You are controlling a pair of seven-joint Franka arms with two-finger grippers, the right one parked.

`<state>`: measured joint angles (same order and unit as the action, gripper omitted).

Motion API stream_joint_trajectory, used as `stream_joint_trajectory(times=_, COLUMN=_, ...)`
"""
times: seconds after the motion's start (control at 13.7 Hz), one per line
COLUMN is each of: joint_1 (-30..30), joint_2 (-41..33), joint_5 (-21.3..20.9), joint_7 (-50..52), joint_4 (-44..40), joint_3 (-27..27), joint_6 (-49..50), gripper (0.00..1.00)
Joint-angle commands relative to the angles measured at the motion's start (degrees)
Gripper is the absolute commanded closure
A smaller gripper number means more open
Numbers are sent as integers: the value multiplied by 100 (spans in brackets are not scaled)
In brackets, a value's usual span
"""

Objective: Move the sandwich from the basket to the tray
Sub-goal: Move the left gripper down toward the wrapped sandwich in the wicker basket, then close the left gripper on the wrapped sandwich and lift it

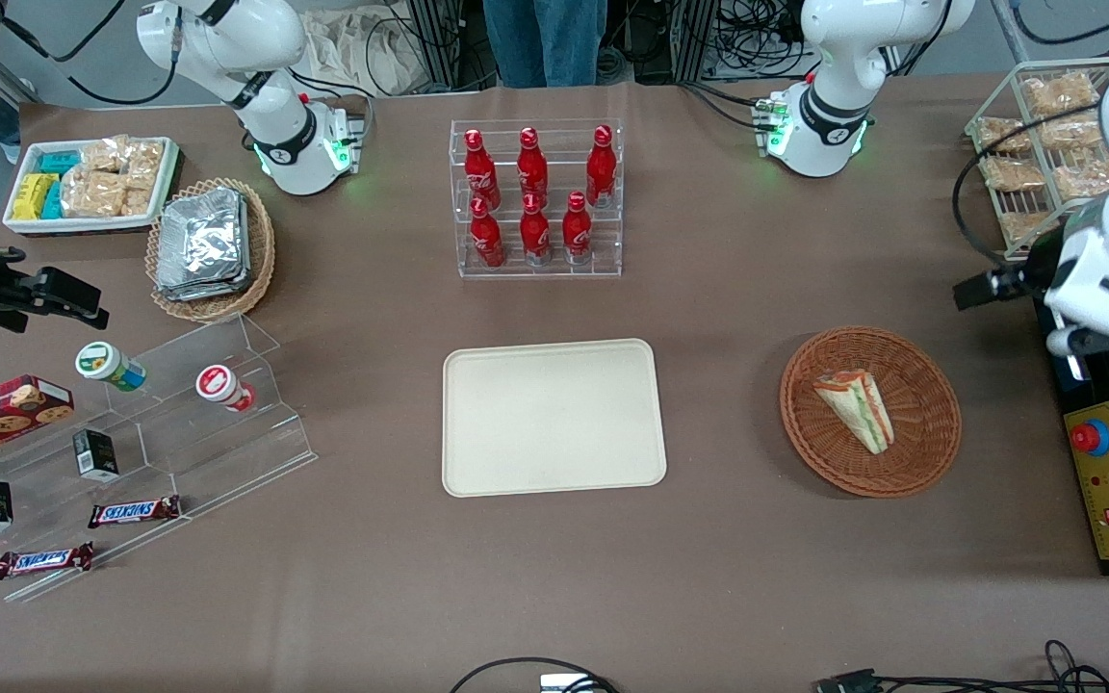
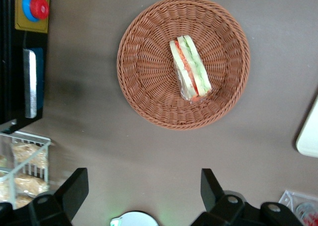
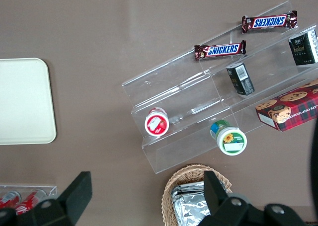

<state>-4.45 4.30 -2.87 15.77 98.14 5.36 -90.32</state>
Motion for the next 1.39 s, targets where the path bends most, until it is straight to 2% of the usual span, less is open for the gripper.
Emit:
stream_joint_trajectory(times=0.0, joint_1=-48, joint_2=553, joint_5=190, joint_7=435, joint_4=-41, joint_3=18, joint_6=-370, gripper=0)
stream_joint_trajectory(times=0.36, joint_1=-4, joint_2=1485, joint_5=305, joint_7=1173, joint_4=-50, joint_3=44, joint_6=-1364, gripper=0)
stream_joint_trajectory(times=0.58, joint_1=-4, joint_2=1968, joint_5=305, joint_7=1245, joint_4=-41, joint_3=53, joint_6=-1829, gripper=0)
stream_joint_trajectory(times=1.02, joint_1=31, joint_2=2795, joint_5=463, joint_7=1753, joint_4=-41, joint_3=88, joint_6=-2507, gripper=0)
stream_joint_trajectory(times=1.31, joint_1=268, joint_2=3086, joint_5=463, joint_7=2141, joint_4=-41, joint_3=97, joint_6=-2657, gripper=0)
